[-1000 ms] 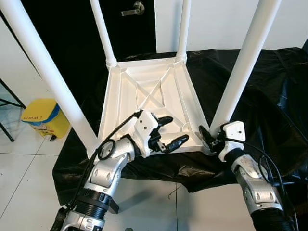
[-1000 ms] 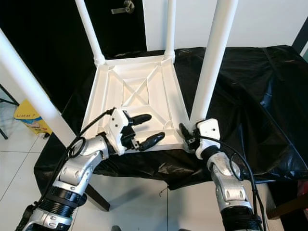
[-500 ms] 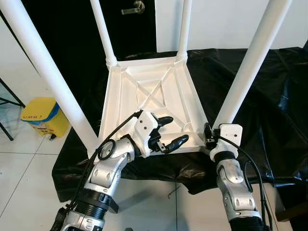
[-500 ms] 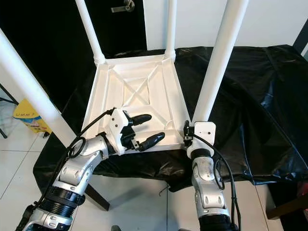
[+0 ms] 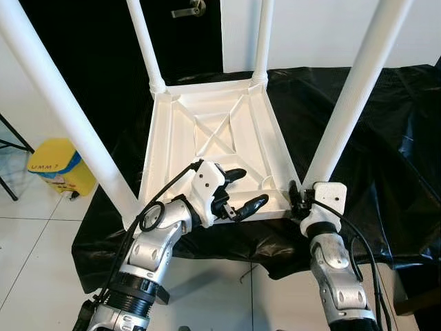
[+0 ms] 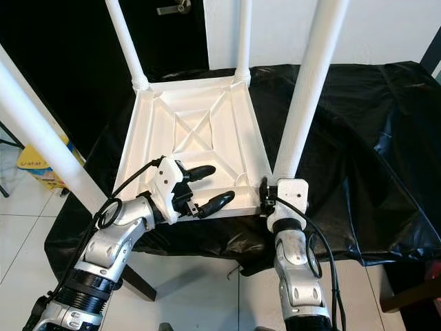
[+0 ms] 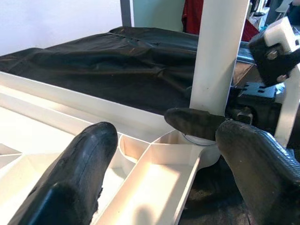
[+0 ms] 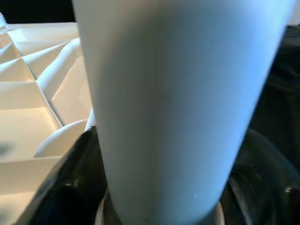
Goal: Building children table
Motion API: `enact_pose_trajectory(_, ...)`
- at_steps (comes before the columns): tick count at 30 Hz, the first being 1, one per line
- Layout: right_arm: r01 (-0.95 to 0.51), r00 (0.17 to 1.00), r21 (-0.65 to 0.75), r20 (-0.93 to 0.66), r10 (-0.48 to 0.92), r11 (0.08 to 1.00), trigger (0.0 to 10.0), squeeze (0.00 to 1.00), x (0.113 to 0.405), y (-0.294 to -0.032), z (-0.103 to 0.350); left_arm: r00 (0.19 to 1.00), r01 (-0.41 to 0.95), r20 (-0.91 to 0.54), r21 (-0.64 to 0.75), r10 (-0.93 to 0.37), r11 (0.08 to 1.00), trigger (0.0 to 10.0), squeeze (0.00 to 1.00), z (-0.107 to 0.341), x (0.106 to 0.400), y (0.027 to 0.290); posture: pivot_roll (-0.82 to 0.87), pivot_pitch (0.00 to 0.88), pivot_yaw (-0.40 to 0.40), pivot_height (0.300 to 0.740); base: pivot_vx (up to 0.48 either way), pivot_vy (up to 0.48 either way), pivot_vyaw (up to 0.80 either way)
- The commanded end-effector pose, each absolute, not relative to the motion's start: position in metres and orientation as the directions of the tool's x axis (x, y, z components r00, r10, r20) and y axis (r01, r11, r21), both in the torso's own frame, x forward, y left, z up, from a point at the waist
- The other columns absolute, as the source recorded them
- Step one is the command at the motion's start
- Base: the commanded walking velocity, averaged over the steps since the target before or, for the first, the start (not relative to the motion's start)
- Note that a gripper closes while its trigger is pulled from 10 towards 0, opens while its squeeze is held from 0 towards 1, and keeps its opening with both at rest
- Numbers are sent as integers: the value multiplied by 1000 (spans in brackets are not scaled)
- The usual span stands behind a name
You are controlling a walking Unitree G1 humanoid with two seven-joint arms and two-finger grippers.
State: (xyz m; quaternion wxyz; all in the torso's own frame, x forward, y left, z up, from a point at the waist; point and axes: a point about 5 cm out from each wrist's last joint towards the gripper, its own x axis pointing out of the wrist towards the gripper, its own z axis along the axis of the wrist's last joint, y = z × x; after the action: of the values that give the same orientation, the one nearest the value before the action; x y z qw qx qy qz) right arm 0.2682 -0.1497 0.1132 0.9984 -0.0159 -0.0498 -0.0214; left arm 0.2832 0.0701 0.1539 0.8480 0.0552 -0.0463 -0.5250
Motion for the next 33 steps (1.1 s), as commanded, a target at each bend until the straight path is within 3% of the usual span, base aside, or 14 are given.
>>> enact_pose_trajectory(1,25,990,-27,141,-21,999,10000,1000,266,-149,120,486,864,24,142,-874,484,10000,0,155,284,73,-119,43,21,740,0,0,0)
enact_pose_trajectory(8,-18,988,-19,152,21,1000,10000,1000,258,-150,122,492,860,24,141,-870,490,10000,0,155,284,75,-122,54,23,740,0,0,0)
enact_pose_trajectory(9,-57,986,-30,154,61,998,10000,8,251,-149,121,499,856,22,142,-867,496,10000,0,155,285,78,-126,58,24,740,0,0,0)
enact_pose_trajectory(25,-169,974,-93,135,181,981,10000,0,217,-152,117,523,841,8,160,-852,517,10000,0,159,288,93,-139,75,33,740,0,0,0)
enact_pose_trajectory(33,-180,970,-123,142,197,976,10000,0,224,-165,123,521,841,9,166,-854,515,10000,0,162,290,94,-140,75,45,740,0,0,0)
